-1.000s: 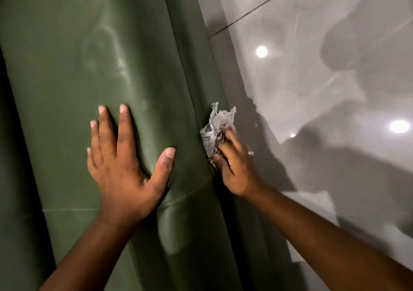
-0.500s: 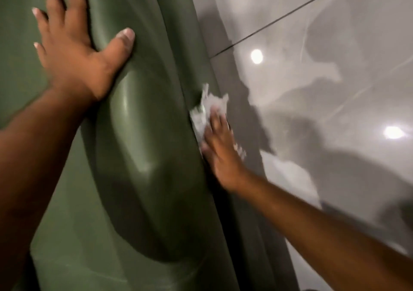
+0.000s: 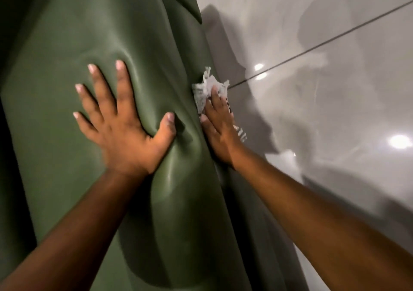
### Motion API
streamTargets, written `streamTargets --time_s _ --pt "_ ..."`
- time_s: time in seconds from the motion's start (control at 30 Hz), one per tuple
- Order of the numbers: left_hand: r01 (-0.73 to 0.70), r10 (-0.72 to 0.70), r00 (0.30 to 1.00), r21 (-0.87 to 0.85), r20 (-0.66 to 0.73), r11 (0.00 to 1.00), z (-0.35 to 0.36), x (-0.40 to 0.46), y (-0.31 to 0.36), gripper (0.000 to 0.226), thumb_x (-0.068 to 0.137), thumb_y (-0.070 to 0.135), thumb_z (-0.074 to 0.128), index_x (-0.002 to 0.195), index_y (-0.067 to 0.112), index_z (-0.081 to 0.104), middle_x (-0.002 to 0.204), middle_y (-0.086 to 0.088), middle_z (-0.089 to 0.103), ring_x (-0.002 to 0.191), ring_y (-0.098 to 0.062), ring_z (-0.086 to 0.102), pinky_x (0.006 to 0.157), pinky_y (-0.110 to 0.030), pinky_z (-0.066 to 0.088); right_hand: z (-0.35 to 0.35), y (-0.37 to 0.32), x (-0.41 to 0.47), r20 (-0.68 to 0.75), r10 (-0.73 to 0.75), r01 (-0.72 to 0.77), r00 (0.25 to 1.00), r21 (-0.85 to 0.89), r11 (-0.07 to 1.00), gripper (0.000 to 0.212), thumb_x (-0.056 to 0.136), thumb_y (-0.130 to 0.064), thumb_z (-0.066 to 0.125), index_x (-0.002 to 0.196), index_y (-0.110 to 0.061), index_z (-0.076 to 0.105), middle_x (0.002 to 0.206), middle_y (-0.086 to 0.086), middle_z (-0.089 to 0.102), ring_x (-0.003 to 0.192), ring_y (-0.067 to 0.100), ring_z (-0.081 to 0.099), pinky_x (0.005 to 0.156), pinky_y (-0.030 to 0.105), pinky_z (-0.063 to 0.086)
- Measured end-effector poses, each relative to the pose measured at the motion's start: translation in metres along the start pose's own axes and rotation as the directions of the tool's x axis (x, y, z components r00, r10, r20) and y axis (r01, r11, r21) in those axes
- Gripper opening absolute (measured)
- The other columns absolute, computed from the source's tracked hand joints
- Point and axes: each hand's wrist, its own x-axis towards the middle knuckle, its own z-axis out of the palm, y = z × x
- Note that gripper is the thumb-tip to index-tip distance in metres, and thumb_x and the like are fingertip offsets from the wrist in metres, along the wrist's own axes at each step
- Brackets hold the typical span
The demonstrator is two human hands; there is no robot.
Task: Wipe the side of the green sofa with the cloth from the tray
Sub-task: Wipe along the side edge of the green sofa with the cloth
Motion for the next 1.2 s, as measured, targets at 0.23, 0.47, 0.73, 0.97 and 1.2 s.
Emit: streamTargets --time_s 0.23,0.47,0.73,0.97,1.2 --pt "0.006 -0.006 1.000 0.000 0.010 1.000 0.003 0.000 0.002 0.103 0.071 0.076 0.040 0.158 0.028 0.012 0.168 -0.012 0.007 0.153 -0.042 0.002 0.117 -0.069 0.006 -0.004 0.012 -0.053 0.088 -0.026 0.019 0.996 0.075 0.997 0.056 0.094 -0.052 0.026 0.142 -0.052 -0.003 0.162 -0.003 -0.003 0.150 0.024 -0.009 0.119 0.061 0.003" --pt "0.037 -0.037 0.999 -0.002 0.021 0.999 0.005 0.003 0.006 0.105 0.070 0.076 0.039 0.157 0.022 0.014 0.166 -0.019 0.010 0.152 -0.046 0.003 0.117 -0.070 0.003 -0.010 -0.026 0.104 0.032 -0.062 0.062 0.998 -0.019 0.998 0.057 0.094 -0.028 0.035 0.144 0.000 0.028 0.158 0.026 0.012 0.148 0.042 0.007 0.120 0.056 0.009" --pt "0.013 -0.013 1.000 0.012 0.010 1.000 0.008 0.005 0.001 0.105 0.072 0.076 0.037 0.157 0.021 0.012 0.165 -0.022 0.012 0.152 -0.048 0.004 0.117 -0.070 0.003 -0.020 -0.030 0.217 0.021 0.202 -0.199 0.979 0.298 0.934 0.053 0.101 -0.035 0.028 0.150 -0.020 0.015 0.163 0.009 0.010 0.150 0.026 0.005 0.123 0.049 0.009" --pt "0.016 -0.017 0.999 0.023 0.037 1.000 0.009 0.005 0.001 0.104 0.072 0.075 0.038 0.156 0.019 0.014 0.164 -0.023 0.013 0.150 -0.051 0.005 0.116 -0.071 0.001 -0.016 0.005 0.108 0.098 0.368 -0.375 0.925 0.403 0.835 0.055 0.100 -0.033 0.038 0.149 -0.015 0.020 0.155 0.015 0.032 0.142 0.027 0.032 0.118 0.047 0.027" --pt "0.030 -0.032 0.997 0.032 0.067 0.999 0.004 0.001 0.004 0.103 0.071 0.076 0.035 0.158 0.027 0.009 0.168 -0.013 0.003 0.153 -0.045 -0.001 0.117 -0.069 0.002 -0.017 0.036 -0.079 0.116 0.614 -0.589 0.781 0.462 0.663 0.039 0.100 -0.033 0.040 0.134 -0.016 0.048 0.124 0.002 0.059 0.099 -0.001 0.058 0.061 -0.004 0.040"
